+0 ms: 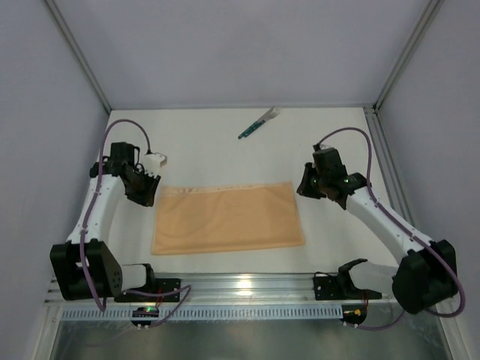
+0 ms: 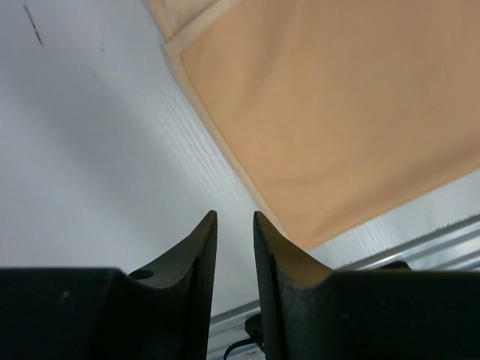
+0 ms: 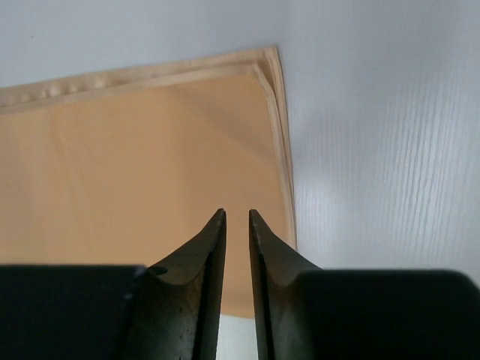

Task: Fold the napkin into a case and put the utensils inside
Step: Smooth out the rectangle-folded napkin at the center of the board.

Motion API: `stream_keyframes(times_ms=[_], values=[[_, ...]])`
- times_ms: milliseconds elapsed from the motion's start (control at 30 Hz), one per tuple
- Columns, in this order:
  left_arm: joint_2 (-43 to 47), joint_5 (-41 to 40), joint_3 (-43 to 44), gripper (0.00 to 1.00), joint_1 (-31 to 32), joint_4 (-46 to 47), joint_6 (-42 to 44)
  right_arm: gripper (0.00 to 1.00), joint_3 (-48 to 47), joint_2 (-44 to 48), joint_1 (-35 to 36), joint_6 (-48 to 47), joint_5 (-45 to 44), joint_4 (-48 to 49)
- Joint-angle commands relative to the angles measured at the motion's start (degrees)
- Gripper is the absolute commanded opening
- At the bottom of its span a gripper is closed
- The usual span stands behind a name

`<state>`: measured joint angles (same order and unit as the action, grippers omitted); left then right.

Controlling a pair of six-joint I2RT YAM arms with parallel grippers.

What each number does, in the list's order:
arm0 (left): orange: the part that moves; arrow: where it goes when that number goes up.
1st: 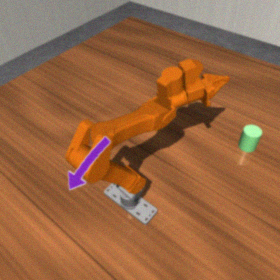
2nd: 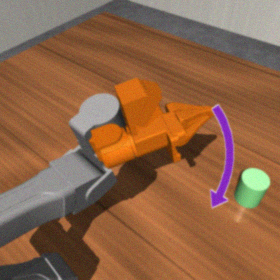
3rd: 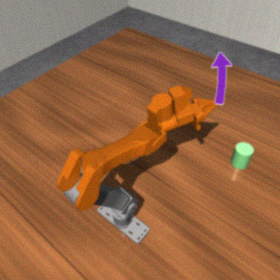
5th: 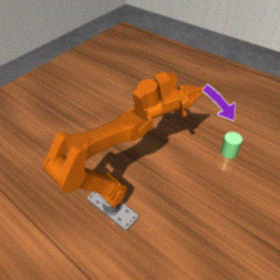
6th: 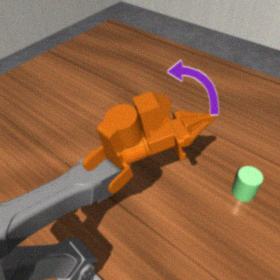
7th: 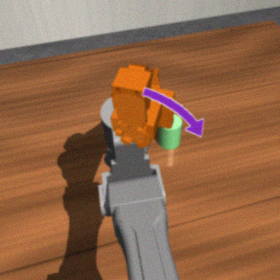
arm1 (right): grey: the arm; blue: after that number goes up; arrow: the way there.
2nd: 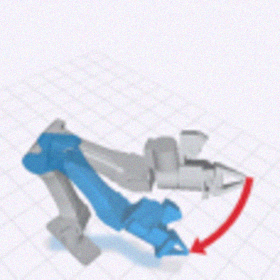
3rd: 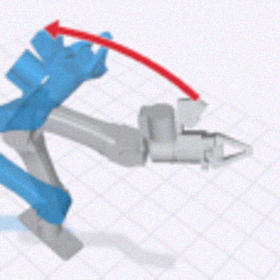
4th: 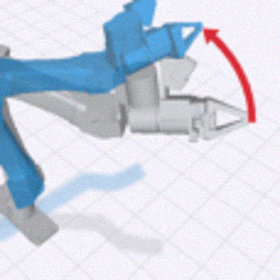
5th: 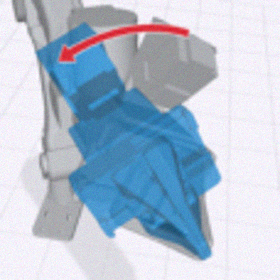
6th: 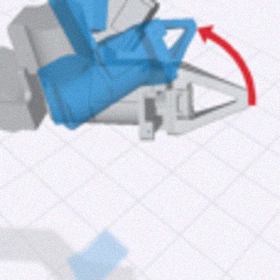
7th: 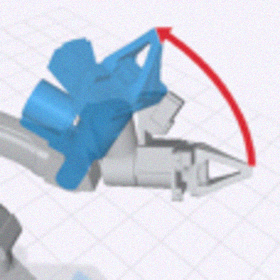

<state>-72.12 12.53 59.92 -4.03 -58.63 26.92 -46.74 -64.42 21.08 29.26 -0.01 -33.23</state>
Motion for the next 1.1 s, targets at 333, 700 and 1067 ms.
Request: stream_keyframes(times_ms=[333, 700, 1067], values=[[-29.12, 3.46, 7.49, 0.42, -2.65, 20.57, -4.77, 0.26, -21.11, -35.15, -2.45, -15.36, 3.53, 12.32], [-32.03, 4.07, 4.95, 0.31, -3.44, 23.82, -5.30, 0.28, -22.16, -39.90, -2.45, -18.36, -0.08, 12.40], [-29.75, 6.36, 3.98, 0.29, -3.44, 22.95, -5.56, 0.28, -21.11, -42.36, -2.45, -17.48, 6.16, 13.02]])
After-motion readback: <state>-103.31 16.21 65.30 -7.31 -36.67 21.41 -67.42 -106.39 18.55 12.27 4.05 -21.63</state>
